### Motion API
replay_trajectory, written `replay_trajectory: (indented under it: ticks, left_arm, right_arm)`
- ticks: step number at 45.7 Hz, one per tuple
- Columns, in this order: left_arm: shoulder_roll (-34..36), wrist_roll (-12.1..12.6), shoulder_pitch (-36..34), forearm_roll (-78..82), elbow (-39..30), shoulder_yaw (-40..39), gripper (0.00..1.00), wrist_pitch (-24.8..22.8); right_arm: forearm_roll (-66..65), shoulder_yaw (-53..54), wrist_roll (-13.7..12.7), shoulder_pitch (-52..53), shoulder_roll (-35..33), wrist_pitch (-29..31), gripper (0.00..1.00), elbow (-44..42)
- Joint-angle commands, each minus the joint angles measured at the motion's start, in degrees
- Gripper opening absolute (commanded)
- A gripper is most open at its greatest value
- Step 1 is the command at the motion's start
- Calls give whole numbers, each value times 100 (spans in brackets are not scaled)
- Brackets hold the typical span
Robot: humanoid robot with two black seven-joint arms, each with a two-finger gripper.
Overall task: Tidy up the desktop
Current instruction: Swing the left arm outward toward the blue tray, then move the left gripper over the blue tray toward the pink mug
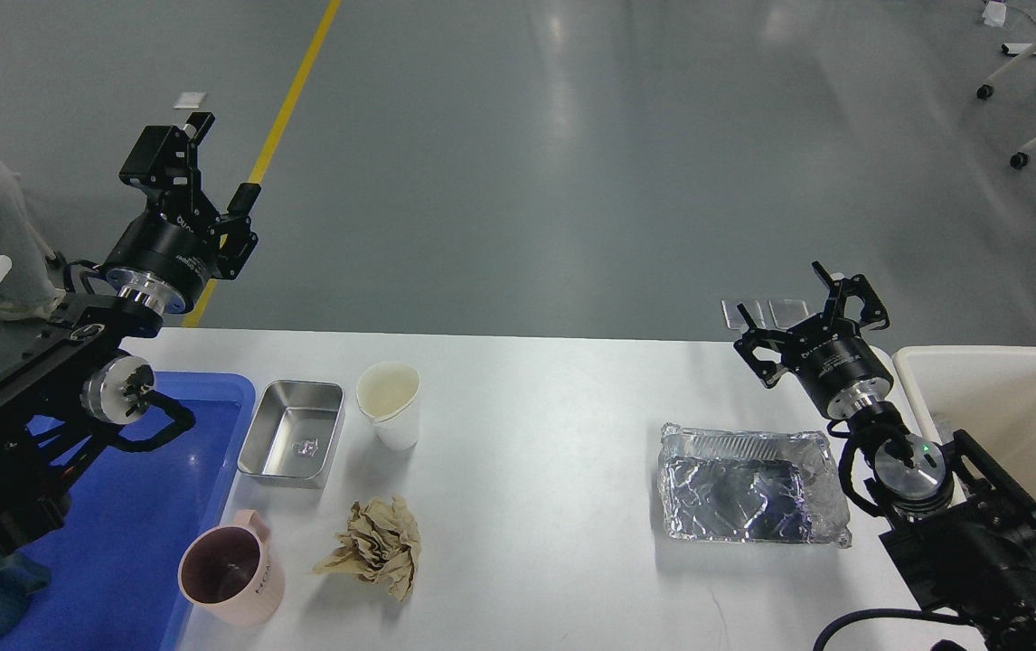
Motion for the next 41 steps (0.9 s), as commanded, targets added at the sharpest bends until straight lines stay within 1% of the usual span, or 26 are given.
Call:
replay_trajectory:
  ticks: [1, 5, 7, 10, 12, 15, 19, 22, 23, 24, 25, 28, 31, 36, 38, 41]
  left_arm:
    - [681, 206, 9, 157, -752, 455, 93, 312]
    - [1191, 329, 35, 272, -1314, 665, 93, 655]
    - [1498, 381, 35, 412, -1596, 841, 93, 664]
    - [2061, 513, 0, 772, -2053, 1140, 93, 516]
    - [2430, 662, -26, 1035, -2325, 1272, 92, 357]
    - [2808, 891, -27, 1413, -2616, 1299, 91, 182]
    - [3274, 1216, -18, 2011, -2819, 1343, 91, 49]
    - [3600, 1506, 9, 2564, -2898, 1369, 92, -82]
    - [3722, 1611, 17, 2801, -2933, 1369, 92, -196]
    - [3793, 1664, 17, 2942, -2942, 1369, 92, -301]
    - [3933, 1726, 26, 3135, -2942, 1369, 93, -520]
    - [4136, 1726, 35, 3330, -2942, 1378, 94, -846]
    - [4356, 1656, 44, 3392, -2933, 1378, 94, -1119]
    - [4523, 1612, 61, 3900, -2933, 1395, 93, -1348]
    - [4576, 1560, 122, 4286, -2924, 1465, 93, -1357]
    - [4629, 1402, 254, 5164, -2872, 1650, 93, -1348]
  right_arm:
    - [0, -9, 0, -12, -9, 9, 100, 9]
    - [0, 0, 0, -30, -17, 9, 100, 9]
    - [0, -9, 0, -39, -17, 9, 100, 18]
    - [0, -9, 0, -65, -17, 9, 100, 27]
    - [0, -9, 0, -74, -17, 9, 100, 27]
    - [0, -9, 0, -83, -17, 18, 100, 36]
    - [0, -9, 0, -109, -17, 18, 100, 36]
    - [0, -9, 0, -109, -17, 18, 100, 45]
    - [0, -9, 0, -109, -17, 18, 100, 45]
    - [0, -9, 0, -109, -17, 18, 100, 45]
    - [0, -9, 0, -109, -17, 18, 100, 45]
    - [0, -17, 0, -118, -17, 18, 100, 36]
    - [0, -17, 0, -118, -17, 18, 100, 45]
    - [-9, -26, 0, -135, -9, 18, 100, 36]
    - [-9, -26, 0, -135, -9, 18, 100, 36]
    - [-9, -26, 0, -135, 0, 18, 100, 27]
